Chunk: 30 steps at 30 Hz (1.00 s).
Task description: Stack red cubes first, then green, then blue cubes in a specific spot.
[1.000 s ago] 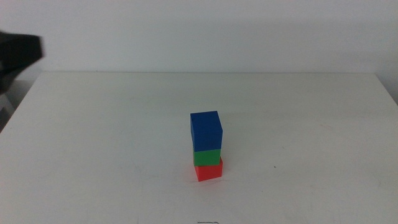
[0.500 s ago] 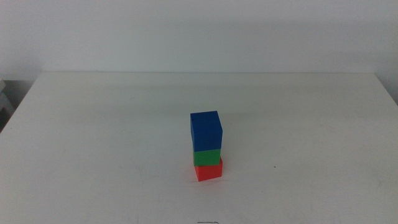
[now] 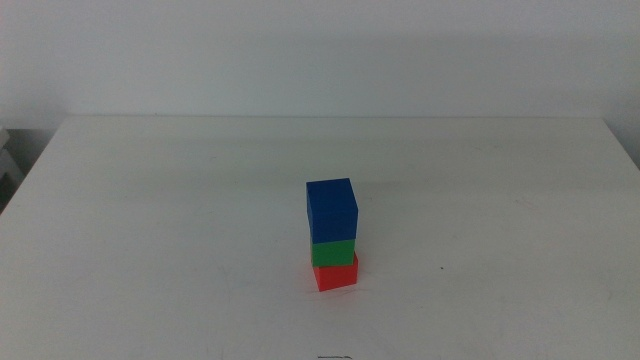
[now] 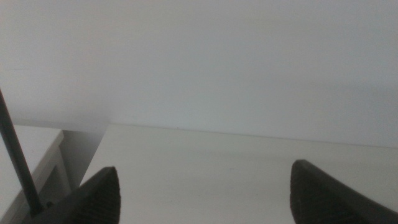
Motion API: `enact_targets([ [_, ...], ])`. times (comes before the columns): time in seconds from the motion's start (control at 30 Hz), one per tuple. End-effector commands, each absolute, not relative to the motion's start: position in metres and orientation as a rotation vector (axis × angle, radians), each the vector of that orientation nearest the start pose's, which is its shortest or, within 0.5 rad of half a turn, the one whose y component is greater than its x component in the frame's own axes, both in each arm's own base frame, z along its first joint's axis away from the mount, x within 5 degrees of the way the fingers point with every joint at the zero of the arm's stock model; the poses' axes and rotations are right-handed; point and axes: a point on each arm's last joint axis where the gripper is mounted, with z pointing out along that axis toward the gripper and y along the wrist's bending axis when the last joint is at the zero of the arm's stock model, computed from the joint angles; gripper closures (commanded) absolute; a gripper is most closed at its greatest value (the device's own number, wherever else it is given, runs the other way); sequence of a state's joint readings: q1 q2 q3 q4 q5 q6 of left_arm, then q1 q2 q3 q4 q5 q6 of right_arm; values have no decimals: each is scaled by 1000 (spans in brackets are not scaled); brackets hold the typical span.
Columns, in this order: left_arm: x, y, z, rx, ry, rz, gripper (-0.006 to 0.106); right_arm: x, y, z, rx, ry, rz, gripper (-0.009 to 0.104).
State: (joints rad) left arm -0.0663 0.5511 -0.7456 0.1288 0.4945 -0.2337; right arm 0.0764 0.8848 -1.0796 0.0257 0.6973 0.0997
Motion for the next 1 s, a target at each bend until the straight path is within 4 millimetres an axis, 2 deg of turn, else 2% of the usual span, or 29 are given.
enact_targets([
  [0.0, 102, -2, 389, -81, 1666, -95, 7, 155, 9, 432, 32, 1856, 102, 31],
  [0.07, 97, -2, 381, -78, 1650, -98, 7, 140, 4, 422, 45, 1807, 70, 31],
  [0.13, 91, -2, 369, -73, 1627, -103, 7, 126, 0, 404, 49, 1758, 31, 31],
  [0.3, 74, -2, 319, -77, 1635, -123, 7, 101, -1, 353, 50, 1682, 31, 31],
  [0.53, 55, -3, 278, -122, 1609, -207, 7, 72, -1, 293, 40, 1619, 29, 31],
  [0.73, 49, -2, 255, -121, 1599, -208, 7, 61, -1, 261, 16, 1611, -5, 31],
  [0.97, 48, -2, 227, -120, 1597, -208, 7, 59, 0, 245, 0, 1471, 0, 31],
])
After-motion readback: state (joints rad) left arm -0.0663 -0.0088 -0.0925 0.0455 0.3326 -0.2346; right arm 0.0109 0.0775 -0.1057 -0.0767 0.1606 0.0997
